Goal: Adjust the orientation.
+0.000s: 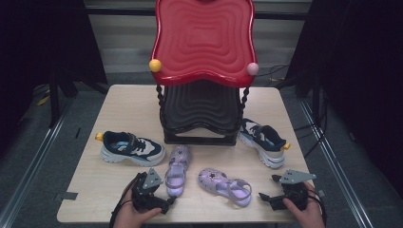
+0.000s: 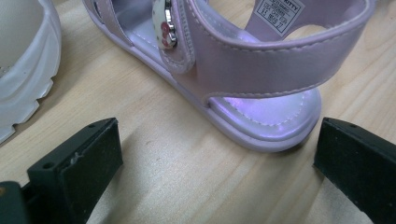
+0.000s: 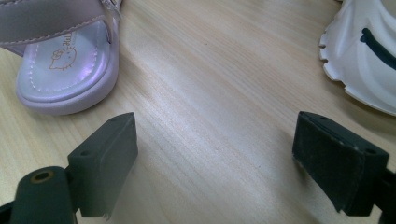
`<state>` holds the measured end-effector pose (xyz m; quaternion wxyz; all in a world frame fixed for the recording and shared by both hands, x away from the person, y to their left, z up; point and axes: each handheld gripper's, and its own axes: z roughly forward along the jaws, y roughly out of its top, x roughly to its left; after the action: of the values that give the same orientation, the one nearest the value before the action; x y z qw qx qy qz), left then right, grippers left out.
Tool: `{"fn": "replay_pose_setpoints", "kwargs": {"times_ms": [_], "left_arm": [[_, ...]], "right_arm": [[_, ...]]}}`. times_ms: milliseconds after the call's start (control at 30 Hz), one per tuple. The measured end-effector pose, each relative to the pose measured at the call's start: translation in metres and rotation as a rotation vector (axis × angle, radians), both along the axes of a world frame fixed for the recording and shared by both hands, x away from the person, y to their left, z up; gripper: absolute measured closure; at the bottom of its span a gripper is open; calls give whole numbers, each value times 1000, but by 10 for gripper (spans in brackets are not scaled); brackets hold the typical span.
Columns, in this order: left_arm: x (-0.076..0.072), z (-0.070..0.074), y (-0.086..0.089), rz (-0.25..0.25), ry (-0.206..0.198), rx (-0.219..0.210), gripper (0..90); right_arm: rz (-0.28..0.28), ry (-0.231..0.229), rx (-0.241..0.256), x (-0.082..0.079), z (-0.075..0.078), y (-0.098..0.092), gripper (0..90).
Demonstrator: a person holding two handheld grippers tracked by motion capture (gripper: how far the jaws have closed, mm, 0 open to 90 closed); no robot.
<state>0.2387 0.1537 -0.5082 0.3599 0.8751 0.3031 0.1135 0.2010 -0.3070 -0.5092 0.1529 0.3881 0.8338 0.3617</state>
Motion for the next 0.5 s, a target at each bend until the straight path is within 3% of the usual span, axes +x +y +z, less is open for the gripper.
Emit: {"fn": "replay_pose_setpoints", "kwargs": {"times_ms": [500], "left_arm": [[0,0,0,-1,-1,0,2]], "right_arm": [[0,0,0,0,0,0,136]]}}
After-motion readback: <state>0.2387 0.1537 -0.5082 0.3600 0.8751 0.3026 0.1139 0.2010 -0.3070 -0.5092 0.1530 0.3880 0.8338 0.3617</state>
